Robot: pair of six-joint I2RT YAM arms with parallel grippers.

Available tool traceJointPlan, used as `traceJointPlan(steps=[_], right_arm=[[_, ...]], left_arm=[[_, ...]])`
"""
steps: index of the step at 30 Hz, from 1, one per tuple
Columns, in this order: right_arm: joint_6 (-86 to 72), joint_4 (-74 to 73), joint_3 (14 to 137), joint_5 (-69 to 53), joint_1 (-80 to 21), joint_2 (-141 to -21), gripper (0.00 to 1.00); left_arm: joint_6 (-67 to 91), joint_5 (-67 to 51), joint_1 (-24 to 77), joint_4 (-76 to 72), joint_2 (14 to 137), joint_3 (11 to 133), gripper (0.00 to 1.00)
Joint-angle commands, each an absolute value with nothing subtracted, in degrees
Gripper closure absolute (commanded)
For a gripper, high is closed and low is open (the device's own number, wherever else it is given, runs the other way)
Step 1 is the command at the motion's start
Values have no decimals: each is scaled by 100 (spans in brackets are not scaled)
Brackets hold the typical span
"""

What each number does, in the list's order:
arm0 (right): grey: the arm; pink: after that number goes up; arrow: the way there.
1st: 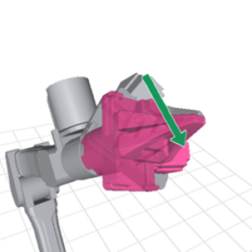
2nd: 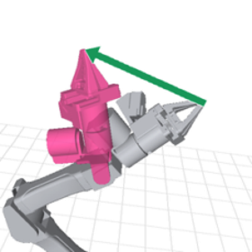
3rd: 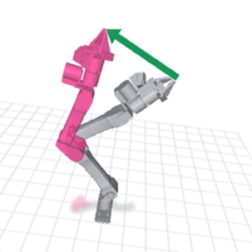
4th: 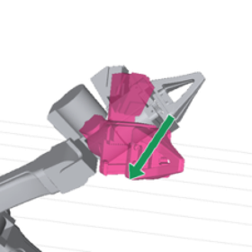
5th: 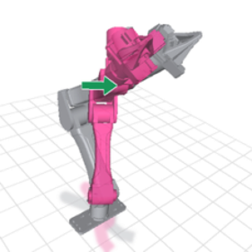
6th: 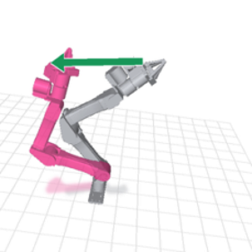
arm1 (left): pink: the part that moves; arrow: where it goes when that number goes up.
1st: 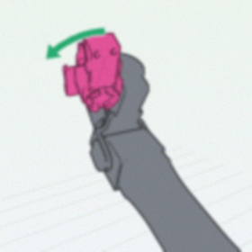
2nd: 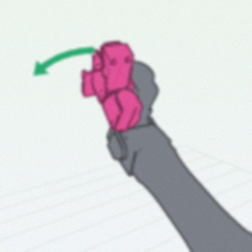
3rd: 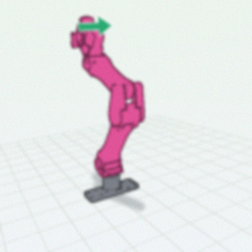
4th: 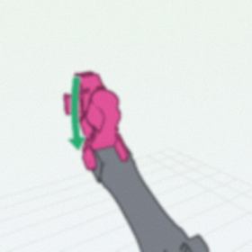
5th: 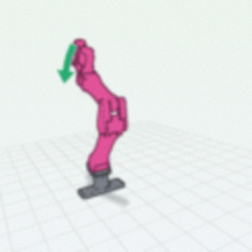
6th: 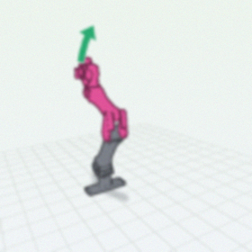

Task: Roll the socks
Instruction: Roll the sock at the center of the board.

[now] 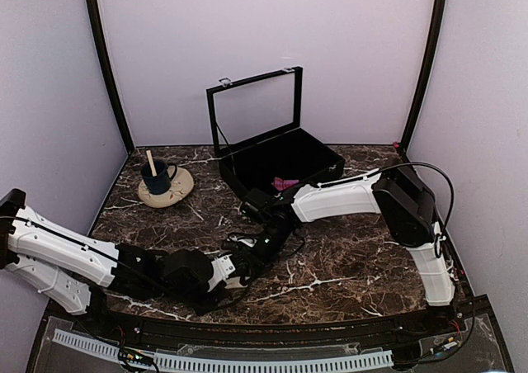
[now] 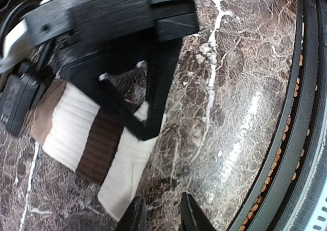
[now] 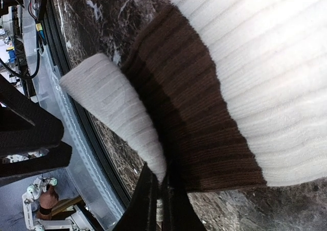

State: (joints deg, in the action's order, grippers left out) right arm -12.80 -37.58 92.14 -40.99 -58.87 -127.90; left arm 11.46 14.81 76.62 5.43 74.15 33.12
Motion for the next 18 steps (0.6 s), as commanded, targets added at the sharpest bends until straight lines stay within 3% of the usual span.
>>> traceJointPlan(steps=[1,8,18], right_arm=[[-1310,-3870,9352,-4332,-5871,-12903,100],[-1250,-3939,9365,-4429,-5867,-12902,100],[-1147,-4024,9308,-4525,-5832,-12873,100]], left_arm=[[728,2149,7847,764,7871,3736,73],[366,2843,7994,910,8467,4079,73],[350,2960,7994,1064,9006,4293,74]])
